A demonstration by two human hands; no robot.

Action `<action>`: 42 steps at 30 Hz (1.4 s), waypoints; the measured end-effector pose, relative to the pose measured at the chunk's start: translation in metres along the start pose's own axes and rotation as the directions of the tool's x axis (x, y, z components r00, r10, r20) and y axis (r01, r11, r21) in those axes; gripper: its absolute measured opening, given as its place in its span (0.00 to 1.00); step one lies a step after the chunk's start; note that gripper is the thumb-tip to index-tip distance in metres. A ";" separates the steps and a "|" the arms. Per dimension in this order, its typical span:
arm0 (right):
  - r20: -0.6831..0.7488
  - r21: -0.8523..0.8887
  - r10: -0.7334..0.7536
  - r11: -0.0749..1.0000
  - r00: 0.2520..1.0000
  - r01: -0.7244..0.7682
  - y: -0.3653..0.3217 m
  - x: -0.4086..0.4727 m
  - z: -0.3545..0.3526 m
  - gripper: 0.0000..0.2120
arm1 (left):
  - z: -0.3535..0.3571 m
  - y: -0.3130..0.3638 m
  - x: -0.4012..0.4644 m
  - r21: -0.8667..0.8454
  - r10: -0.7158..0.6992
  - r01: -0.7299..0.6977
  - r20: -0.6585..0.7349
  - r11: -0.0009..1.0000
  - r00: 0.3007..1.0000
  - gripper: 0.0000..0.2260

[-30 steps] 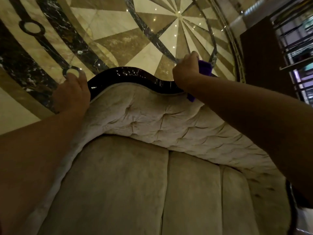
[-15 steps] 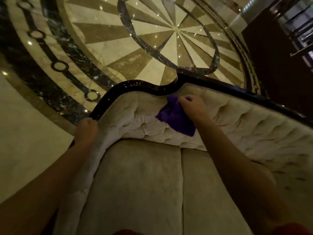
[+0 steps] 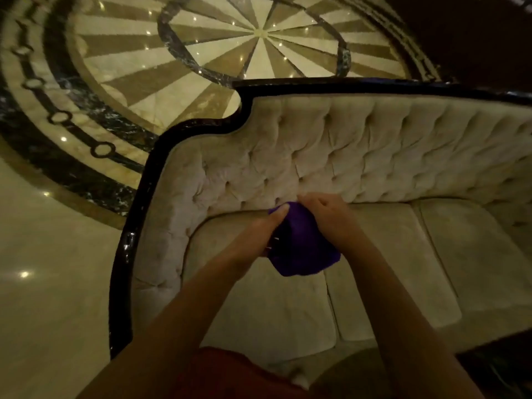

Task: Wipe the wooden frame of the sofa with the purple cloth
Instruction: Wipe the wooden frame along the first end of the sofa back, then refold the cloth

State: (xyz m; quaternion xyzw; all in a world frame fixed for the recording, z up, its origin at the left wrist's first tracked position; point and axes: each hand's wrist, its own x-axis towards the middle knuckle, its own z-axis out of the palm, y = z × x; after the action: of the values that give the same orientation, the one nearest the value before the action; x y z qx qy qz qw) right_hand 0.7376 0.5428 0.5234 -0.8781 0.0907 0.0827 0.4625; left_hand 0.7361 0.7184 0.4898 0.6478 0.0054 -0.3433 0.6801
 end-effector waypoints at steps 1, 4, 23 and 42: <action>-0.020 0.000 -0.006 1.000 1.000 0.006 0.013 -0.015 -0.010 0.22 | 0.020 -0.004 -0.003 0.011 -0.011 0.011 0.039 1.000 0.999 0.23; -0.107 0.052 -0.030 0.998 0.994 0.036 0.058 -0.064 -0.048 0.21 | 0.090 -0.019 -0.007 0.054 -0.005 -0.005 0.187 0.999 0.982 0.25; -0.311 0.884 0.603 0.467 0.735 -0.009 0.362 -0.350 -0.290 0.34 | 0.548 -0.074 0.031 -0.153 -0.049 0.140 0.484 0.978 0.874 0.18; -0.479 0.812 0.717 0.581 0.506 -0.055 0.496 -0.327 -0.536 0.16 | 0.816 -0.028 0.235 0.366 -0.018 -0.387 0.746 0.846 0.666 0.12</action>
State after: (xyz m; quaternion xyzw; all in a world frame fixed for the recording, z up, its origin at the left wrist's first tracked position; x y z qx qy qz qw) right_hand 0.3365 -0.1491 0.5024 -0.5183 0.5194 -0.2341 0.6378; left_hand 0.5458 -0.1093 0.4907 0.6069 -0.4201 -0.4860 0.4680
